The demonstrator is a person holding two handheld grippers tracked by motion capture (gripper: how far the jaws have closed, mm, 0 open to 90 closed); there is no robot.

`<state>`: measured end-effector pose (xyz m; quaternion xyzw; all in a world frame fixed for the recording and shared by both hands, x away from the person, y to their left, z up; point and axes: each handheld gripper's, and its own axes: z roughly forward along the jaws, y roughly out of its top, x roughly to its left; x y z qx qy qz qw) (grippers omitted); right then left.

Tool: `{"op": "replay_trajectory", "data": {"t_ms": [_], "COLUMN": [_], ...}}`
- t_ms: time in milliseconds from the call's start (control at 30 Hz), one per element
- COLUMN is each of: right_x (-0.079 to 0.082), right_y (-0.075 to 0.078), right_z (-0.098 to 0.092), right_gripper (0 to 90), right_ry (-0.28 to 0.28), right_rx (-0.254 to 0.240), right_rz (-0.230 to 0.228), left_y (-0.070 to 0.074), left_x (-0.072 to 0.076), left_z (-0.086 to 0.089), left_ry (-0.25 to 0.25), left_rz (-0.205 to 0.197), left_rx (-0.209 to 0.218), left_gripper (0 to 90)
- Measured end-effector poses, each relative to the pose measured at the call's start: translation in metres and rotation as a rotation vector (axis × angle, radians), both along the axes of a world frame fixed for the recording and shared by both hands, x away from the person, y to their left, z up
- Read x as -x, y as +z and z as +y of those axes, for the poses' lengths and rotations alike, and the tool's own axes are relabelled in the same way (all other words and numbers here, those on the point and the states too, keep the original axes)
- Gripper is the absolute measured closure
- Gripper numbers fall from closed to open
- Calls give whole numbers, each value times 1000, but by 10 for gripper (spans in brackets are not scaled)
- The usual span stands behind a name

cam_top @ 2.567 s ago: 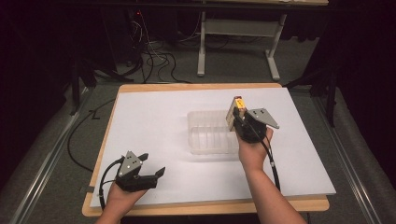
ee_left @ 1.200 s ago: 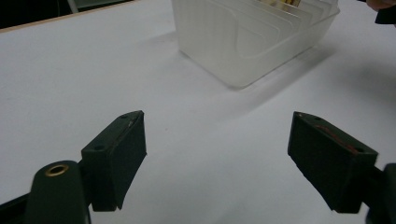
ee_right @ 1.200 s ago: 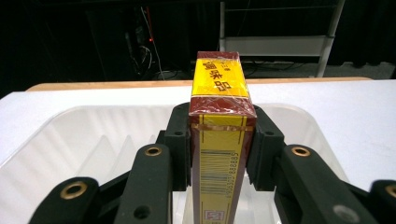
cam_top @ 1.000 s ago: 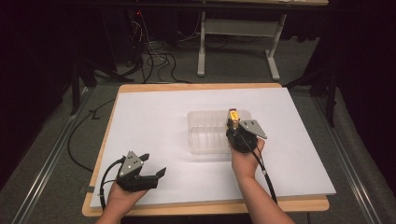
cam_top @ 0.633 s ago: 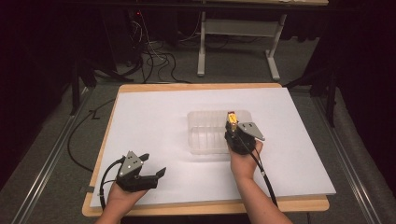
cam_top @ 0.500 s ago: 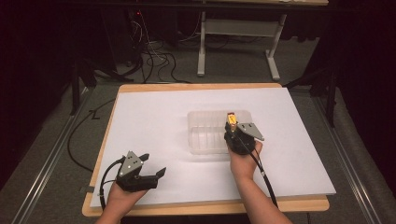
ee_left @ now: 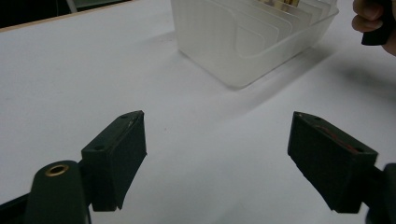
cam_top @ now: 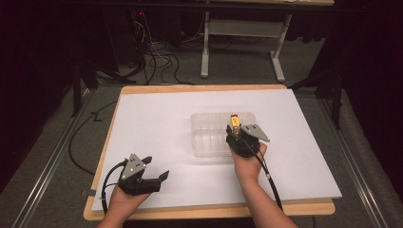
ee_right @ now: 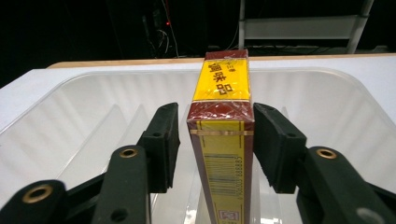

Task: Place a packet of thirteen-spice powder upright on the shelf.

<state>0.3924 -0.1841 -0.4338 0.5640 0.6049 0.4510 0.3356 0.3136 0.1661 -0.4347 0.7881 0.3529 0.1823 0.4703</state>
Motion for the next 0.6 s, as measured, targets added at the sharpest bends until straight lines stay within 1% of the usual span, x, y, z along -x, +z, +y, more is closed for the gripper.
{"op": "replay_trajectory", "data": {"t_ms": [133,200,233,367,400,433,600], "right_x": [-1,-2,-2,-2,-2,-1,3], "right_y": [0,0,0,1,1,2,6], "right_z": [-1,-1,-1,-1,-1,-1,0], "right_gripper": [485,477,458,429,429,410,358], "right_ry": [18,21,31,32,32,45,75], "right_rx": [-6,-4,-6,-4,-4,-1,6], "right_rz": [15,14,19,21,21,13,2], "left_y": [0,0,0,0,0,0,0], "left_x": [0,0,0,0,0,0,-1], "left_z": [0,0,0,0,0,0,-1], "left_ry": [2,0,0,-3,-3,-3,-3], "left_rz": [0,0,0,1,1,2,3], "left_rx": [4,1,0,-2,-2,0,-1], "left_gripper": [201,201,201,201,201,201,201]}}
